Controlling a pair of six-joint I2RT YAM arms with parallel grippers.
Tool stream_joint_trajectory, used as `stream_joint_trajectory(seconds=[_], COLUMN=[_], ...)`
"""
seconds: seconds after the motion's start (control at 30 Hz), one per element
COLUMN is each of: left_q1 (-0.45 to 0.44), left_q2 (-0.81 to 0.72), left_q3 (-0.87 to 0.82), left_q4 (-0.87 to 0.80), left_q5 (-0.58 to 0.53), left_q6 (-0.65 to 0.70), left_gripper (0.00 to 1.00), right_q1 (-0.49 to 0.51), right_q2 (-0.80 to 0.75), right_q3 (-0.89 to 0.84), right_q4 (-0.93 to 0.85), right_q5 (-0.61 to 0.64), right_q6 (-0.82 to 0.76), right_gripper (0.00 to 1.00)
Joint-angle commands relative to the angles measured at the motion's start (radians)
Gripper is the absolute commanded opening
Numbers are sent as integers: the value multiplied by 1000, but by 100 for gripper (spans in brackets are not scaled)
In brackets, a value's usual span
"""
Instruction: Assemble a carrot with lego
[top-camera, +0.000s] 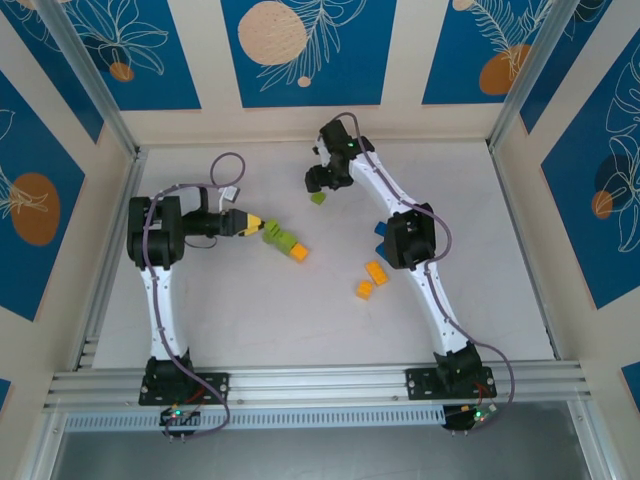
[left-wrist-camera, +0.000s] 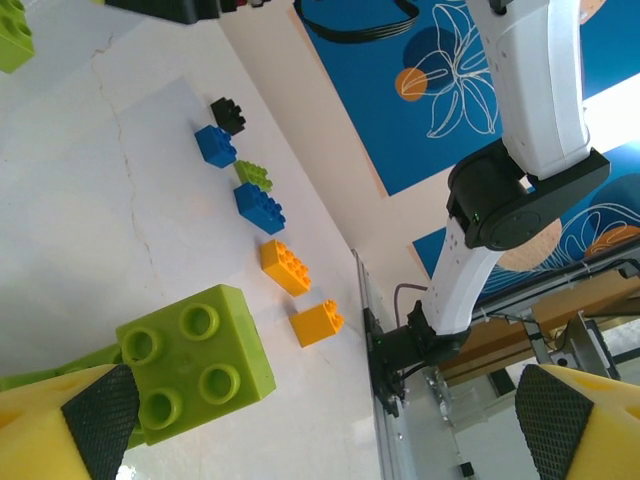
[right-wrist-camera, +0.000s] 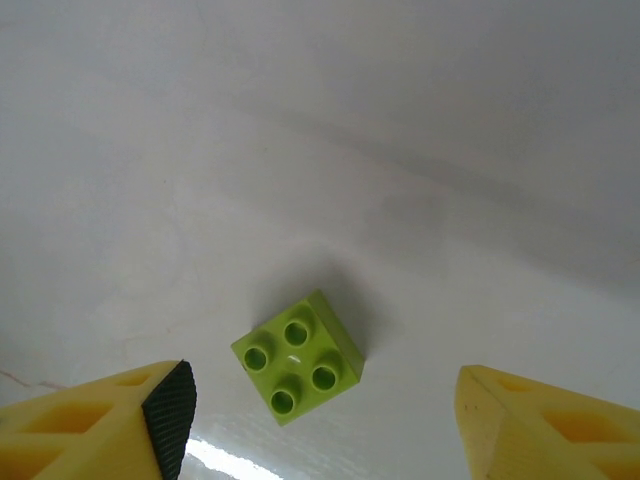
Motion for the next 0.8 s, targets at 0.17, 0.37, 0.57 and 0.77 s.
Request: stream_joint_trajectory(seconds=[0.17, 0.37, 0.57, 0.77], left_q1=[36, 37, 38, 41], left_q2=[-68, -107, -115, -110], left_q3=[-67, -129, -123, -117], left_q4=[-168, -168, -168, -168], left_q5=[142, 149, 143, 136], left_q6=[104, 134, 134, 136], left_gripper=[99, 99, 99, 99], right_q1=[18, 15, 18, 23], right_q2=[-6, 2, 13, 34], right_q3=[-81, -98, -100, -80], right_q4=[-4, 30, 47, 66], right_q5=[11, -6, 9, -14], right_q6=[-44, -68, -126, -150], right_gripper=[70, 69, 64, 62])
